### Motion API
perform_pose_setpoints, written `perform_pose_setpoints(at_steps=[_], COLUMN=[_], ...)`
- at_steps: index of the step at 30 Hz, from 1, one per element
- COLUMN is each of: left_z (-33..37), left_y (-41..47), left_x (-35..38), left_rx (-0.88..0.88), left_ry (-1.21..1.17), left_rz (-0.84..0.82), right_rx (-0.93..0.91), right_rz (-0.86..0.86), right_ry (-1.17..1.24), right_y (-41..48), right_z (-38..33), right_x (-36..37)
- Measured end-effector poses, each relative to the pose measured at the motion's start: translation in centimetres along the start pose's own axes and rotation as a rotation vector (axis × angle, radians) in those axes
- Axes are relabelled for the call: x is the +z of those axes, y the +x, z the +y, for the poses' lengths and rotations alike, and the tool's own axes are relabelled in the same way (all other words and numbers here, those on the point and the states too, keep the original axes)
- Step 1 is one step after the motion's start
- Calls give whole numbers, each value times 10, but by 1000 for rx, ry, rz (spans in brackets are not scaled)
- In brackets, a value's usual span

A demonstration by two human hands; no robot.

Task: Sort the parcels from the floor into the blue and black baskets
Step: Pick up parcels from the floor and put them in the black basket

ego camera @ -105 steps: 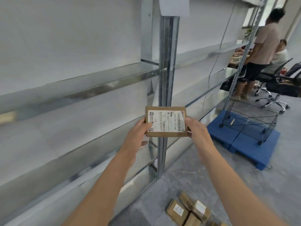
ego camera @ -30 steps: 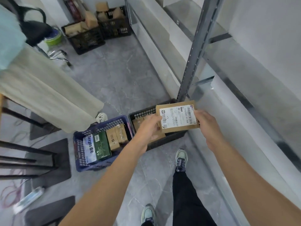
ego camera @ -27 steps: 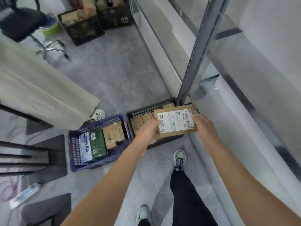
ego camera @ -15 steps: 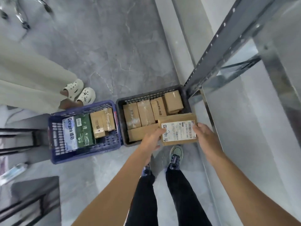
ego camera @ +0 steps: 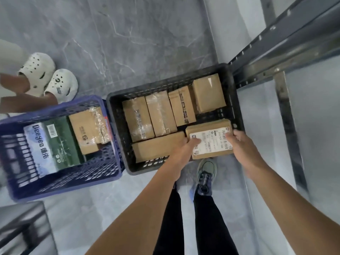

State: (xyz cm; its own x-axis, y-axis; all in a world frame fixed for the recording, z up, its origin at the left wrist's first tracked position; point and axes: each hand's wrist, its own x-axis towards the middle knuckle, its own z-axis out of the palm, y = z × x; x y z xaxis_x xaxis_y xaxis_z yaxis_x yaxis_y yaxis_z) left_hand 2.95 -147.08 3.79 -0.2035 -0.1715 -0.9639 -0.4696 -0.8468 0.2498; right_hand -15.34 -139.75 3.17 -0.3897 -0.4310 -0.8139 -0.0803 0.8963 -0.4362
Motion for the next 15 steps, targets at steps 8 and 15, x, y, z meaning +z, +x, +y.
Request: perform_pose_setpoints(at_steps=[8, 15], left_z=[-2, -3], left_y=[60, 91], left_x=[-3, 6], left_rx=[-30, -105], left_ry=[89, 75], left_rz=[-15, 11], right_rx=[84, 141], right_rz=[-28, -85], right_ry=[-40, -110], right_y=[53, 93], right_z=[16, 23], right_x=[13, 15])
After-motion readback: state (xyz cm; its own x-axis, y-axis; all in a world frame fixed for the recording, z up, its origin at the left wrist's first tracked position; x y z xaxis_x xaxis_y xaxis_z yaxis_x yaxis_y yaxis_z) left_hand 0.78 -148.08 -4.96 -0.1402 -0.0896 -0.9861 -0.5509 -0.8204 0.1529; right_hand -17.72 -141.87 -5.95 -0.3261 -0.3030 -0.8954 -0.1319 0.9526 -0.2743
